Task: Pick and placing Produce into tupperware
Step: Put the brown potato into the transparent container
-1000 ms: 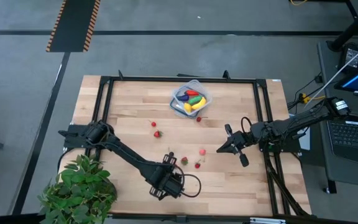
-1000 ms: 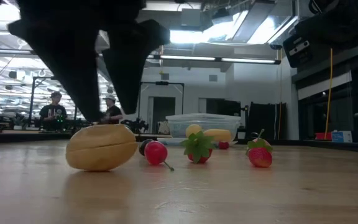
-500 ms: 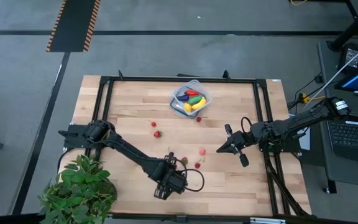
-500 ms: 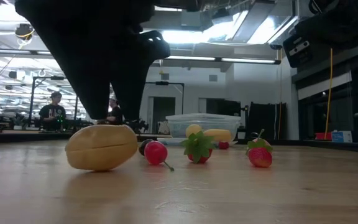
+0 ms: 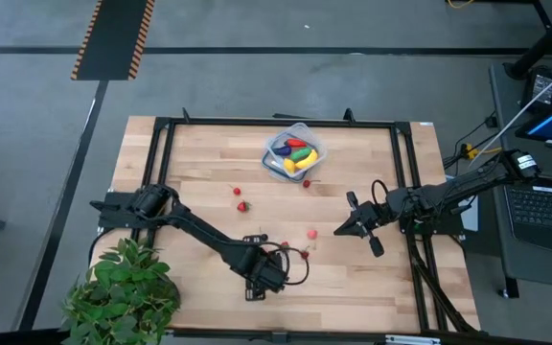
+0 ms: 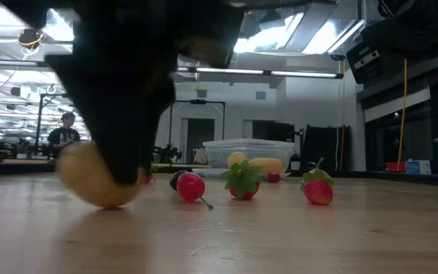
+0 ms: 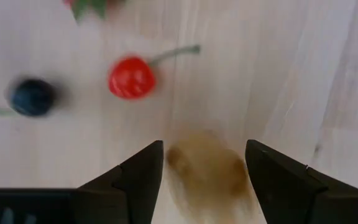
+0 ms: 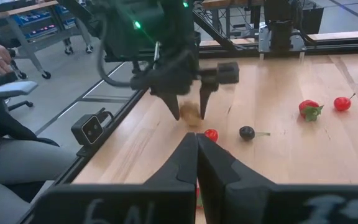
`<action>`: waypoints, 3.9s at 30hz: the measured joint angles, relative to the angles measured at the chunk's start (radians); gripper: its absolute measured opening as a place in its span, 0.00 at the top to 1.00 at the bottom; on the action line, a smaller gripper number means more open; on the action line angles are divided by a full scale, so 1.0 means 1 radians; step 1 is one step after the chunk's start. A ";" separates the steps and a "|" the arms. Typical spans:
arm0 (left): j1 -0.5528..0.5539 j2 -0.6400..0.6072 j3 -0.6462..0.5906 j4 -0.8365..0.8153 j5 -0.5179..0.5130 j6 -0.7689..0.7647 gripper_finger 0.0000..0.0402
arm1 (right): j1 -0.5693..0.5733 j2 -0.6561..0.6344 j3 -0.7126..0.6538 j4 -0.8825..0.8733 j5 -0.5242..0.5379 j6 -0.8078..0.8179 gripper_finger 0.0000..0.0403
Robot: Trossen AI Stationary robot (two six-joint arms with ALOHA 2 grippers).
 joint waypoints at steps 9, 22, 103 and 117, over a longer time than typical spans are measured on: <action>-0.002 0.000 -0.073 0.028 0.014 -0.026 0.45 | 0.000 0.000 0.000 0.000 0.000 -0.001 0.99; 0.019 0.000 -0.072 0.029 -0.013 0.013 0.45 | 0.000 0.000 0.000 0.000 0.000 -0.002 0.99; -0.229 -0.257 -0.266 -0.394 0.011 -0.474 0.45 | 0.000 0.125 0.011 0.124 0.000 -0.003 0.99; -0.228 -0.257 -0.266 -0.369 0.010 -0.500 0.45 | 0.000 0.125 0.011 0.123 0.000 -0.004 0.99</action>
